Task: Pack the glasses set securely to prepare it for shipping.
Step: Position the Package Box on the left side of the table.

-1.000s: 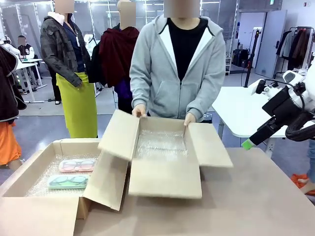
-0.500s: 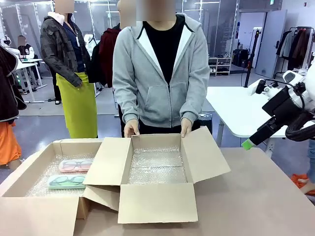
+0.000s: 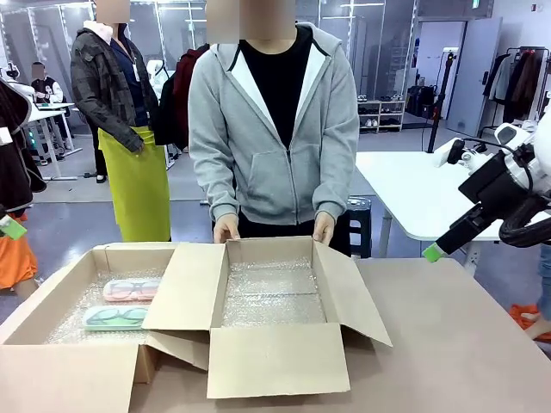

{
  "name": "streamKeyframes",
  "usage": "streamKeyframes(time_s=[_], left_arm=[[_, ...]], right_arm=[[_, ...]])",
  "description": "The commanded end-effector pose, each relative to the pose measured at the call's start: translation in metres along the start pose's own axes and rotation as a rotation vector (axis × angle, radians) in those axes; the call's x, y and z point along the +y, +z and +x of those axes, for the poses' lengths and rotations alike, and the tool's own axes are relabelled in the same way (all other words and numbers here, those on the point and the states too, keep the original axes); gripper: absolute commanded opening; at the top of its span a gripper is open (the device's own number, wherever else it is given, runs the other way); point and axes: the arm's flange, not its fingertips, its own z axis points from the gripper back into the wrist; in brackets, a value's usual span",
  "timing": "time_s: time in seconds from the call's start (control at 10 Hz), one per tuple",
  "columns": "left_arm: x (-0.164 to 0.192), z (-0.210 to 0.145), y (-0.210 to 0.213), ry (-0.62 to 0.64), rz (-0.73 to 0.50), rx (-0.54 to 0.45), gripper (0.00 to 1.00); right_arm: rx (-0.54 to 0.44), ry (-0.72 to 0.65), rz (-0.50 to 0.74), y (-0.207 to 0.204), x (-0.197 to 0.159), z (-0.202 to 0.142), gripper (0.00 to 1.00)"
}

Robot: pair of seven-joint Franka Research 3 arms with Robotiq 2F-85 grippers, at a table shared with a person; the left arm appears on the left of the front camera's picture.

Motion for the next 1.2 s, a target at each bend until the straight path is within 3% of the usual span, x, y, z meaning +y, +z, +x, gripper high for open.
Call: streamKeyframes(time_s=[0.0, 0.4, 0.5, 1.1], left_arm=[[-0.047, -0.02, -0.017, -0.116, 0.1, -0.058, 1.0], [-0.072, -0.034, -0.049, -0.305, 0.003, -0.008, 1.0], [-0.078, -0.025, -0.035, -0.215, 0.032, -0.034, 1.0], [-0.078, -0.025, -0.035, -0.215, 0.032, -0.034, 1.0]], right_arm=[[0.005, 0.001, 0.0, 0.0, 0.002, -0.001, 1.0], [0.005, 0.001, 0.0, 0.0, 0.002, -0.001, 1.0], [0.005, 0.001, 0.0, 0.0, 0.002, -0.001, 1.0], [0.005, 0.001, 0.0, 0.0, 0.002, -0.001, 1.0]])
